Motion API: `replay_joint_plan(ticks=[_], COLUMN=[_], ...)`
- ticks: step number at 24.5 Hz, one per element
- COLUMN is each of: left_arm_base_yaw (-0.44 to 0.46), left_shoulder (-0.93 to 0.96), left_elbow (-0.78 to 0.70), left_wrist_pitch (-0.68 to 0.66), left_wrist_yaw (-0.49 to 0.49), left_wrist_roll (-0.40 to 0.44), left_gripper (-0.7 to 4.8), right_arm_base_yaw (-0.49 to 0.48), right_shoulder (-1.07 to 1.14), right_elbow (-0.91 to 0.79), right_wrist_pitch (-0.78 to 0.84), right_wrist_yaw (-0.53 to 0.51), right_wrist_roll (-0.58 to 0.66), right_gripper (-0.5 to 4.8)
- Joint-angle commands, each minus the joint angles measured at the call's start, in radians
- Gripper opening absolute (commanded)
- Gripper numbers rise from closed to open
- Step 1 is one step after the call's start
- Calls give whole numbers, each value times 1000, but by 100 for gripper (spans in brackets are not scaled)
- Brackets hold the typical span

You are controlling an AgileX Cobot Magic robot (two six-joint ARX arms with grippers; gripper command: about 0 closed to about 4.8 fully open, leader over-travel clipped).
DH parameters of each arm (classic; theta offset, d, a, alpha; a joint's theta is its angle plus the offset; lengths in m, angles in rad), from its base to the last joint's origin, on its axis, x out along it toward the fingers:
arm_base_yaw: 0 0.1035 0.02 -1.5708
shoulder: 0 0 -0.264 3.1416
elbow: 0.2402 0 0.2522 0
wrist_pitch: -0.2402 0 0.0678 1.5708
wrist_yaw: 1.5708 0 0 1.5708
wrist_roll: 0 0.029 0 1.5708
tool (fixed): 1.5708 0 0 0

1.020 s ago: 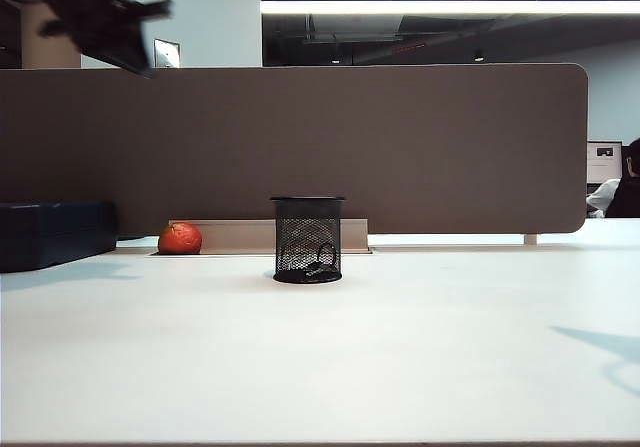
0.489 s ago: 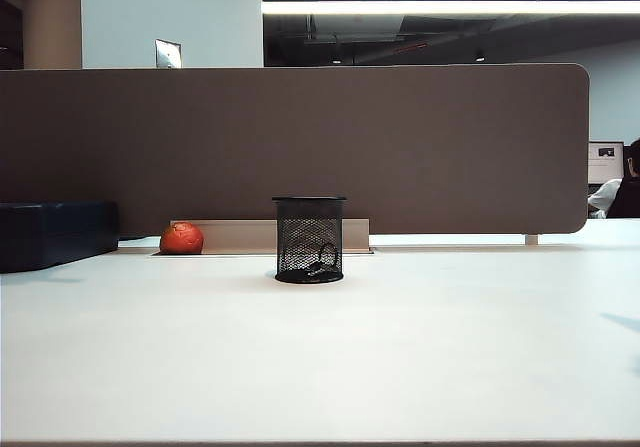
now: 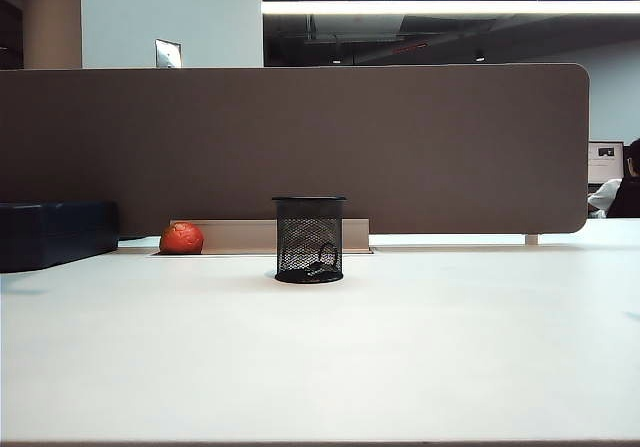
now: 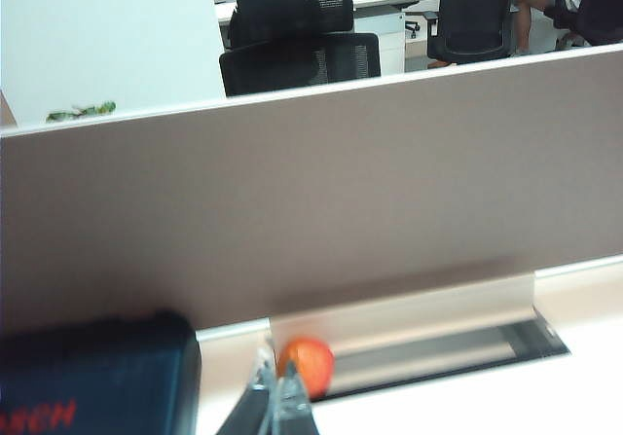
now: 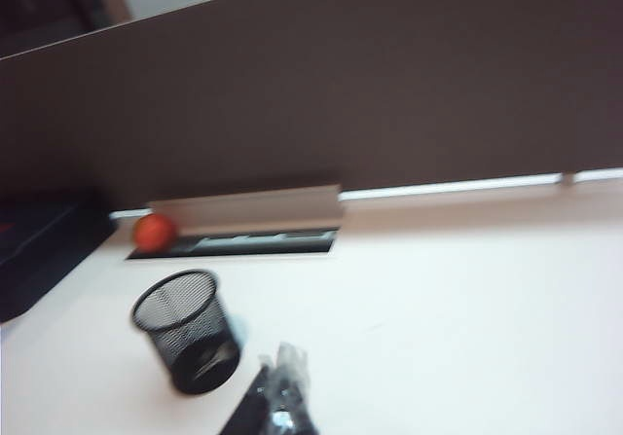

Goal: Pick up a bunch of keys from the table, then put them into the black basket.

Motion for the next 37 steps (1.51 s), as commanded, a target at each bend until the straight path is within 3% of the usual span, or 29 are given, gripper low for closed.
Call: replay_joint_plan(ticks=[1,4,13,26,33,37], left_arm_base_yaw=[-2,-2,-2,-2,-2,-2], left_shoulder=[-96,-208,-476,-775,-1057,-1154], left_elbow=[-100,-228,-550,-843,-1042,-1078], left_wrist_pitch=[33,60,153,154,152,82], left_wrist_yaw=[-3,-3,-3,-3,1,0], left_wrist_roll=[-12,-12,-43,-87,-106,-106], left_gripper=[-6,-6,-6,-6,-6,-6], right_arm_base_yaw=[0,0,2,2,2,2], right_shoulder=[-28,-51,-80,-301,-467,-491], right_elbow=[8,5,-55,-224,-324,-333], right_wrist_pitch=[20,4,-2,-3,-27,-58], right_wrist_yaw=[60,92,116,138,138,138], right_wrist_roll=[-37,-89,-93,-111,-111,-112], right_gripper=[-6,-6,-6,-6,-6,-6])
